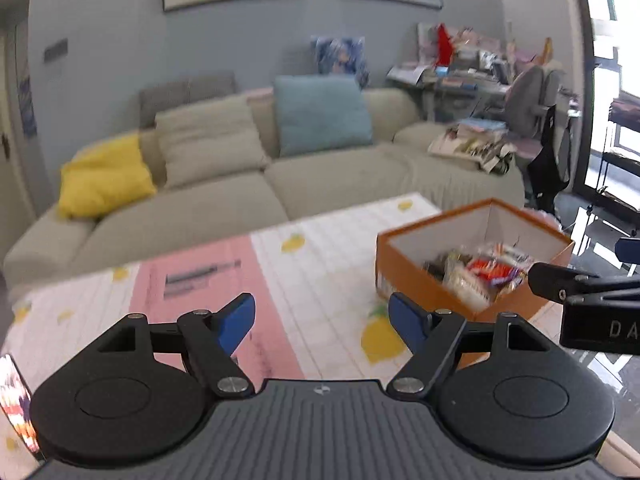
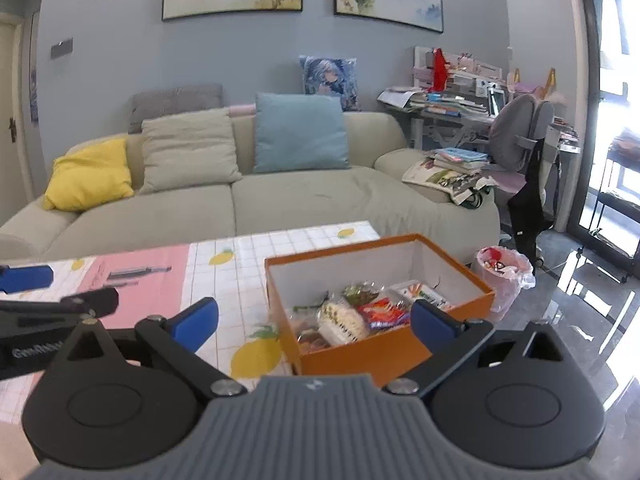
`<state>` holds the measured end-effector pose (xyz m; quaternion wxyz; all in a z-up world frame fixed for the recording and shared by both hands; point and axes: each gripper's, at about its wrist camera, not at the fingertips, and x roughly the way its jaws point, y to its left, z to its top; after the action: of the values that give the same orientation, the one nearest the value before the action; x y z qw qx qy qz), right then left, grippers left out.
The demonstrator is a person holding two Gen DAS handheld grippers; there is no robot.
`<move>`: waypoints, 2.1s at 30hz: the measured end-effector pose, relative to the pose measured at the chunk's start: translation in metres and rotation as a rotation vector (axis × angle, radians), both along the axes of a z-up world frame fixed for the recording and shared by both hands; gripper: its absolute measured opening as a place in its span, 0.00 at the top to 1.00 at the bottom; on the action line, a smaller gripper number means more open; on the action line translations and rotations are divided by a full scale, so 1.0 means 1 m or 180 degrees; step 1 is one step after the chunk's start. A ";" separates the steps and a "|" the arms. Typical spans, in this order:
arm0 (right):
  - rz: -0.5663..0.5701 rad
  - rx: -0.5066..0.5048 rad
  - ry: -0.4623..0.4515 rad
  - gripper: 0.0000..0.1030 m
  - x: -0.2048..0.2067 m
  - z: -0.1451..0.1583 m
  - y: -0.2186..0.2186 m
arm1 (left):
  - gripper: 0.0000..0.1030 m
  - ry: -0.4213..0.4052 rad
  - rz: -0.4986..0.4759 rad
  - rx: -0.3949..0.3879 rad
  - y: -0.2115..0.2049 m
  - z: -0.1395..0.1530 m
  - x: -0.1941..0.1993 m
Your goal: Organize snacks
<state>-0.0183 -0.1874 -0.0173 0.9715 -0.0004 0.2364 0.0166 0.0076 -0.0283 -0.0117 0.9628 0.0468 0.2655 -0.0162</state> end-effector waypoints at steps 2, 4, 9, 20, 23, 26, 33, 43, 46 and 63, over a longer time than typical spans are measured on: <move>0.0009 -0.0062 0.0044 0.03 0.001 -0.008 0.004 | 0.14 0.0033 0.0073 -0.0006 0.005 -0.006 0.000; 0.0004 -0.0136 0.0094 0.03 0.003 -0.016 0.008 | 0.14 0.0107 0.0162 0.0041 0.009 -0.013 0.000; -0.0004 -0.0237 0.0178 0.03 0.008 -0.029 0.013 | 0.14 0.0282 0.0230 -0.0001 0.016 -0.025 0.000; -0.0034 -0.0230 0.0142 0.03 0.009 -0.028 0.016 | 0.14 0.0376 0.0249 0.0011 0.020 -0.030 -0.003; -0.0040 -0.0216 0.0125 0.03 0.008 -0.027 0.016 | 0.14 0.0377 0.0251 0.0010 0.020 -0.029 -0.003; -0.0066 -0.0213 0.0101 0.03 0.006 -0.025 0.015 | 0.14 0.0374 0.0252 -0.0007 0.020 -0.027 -0.003; -0.0076 -0.0194 0.0098 0.03 0.004 -0.025 0.016 | 0.14 0.0376 0.0241 -0.0019 0.019 -0.024 -0.003; -0.0062 -0.0213 0.0065 0.03 0.002 -0.023 0.018 | 0.14 0.0342 0.0237 -0.0016 0.018 -0.020 -0.007; -0.0063 -0.0219 0.0065 0.03 0.001 -0.023 0.019 | 0.14 0.0320 0.0237 -0.0036 0.020 -0.018 -0.008; -0.0045 -0.0249 0.0112 0.03 0.000 -0.022 0.018 | 0.13 0.0240 0.0212 -0.0074 0.021 -0.013 -0.014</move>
<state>-0.0186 -0.1693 -0.0390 0.9665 -0.0364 0.2540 0.0005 -0.0062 -0.0074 -0.0248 0.9526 0.0261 0.3028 0.0111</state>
